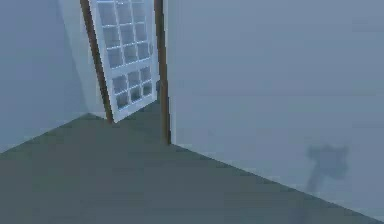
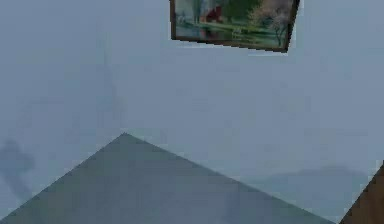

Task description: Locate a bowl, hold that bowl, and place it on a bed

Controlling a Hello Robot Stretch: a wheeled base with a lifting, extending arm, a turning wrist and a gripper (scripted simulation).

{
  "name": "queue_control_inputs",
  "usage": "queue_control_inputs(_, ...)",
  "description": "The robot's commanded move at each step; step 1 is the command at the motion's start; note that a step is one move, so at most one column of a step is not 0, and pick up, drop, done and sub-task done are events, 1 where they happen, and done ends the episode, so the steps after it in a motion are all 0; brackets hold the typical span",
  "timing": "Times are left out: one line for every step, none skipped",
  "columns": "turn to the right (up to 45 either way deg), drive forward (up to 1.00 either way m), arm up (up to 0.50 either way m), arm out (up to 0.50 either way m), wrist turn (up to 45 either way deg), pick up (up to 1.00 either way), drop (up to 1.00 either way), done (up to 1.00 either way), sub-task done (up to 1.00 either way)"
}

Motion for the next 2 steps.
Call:
queue_control_inputs(-18.0,0.00,0.00,0.00,0.0,0.00,0.00,0.00,0.00)
queue_control_inputs(0.0,1.00,0.00,0.00,0.0,0.00,0.00,0.00,0.00)
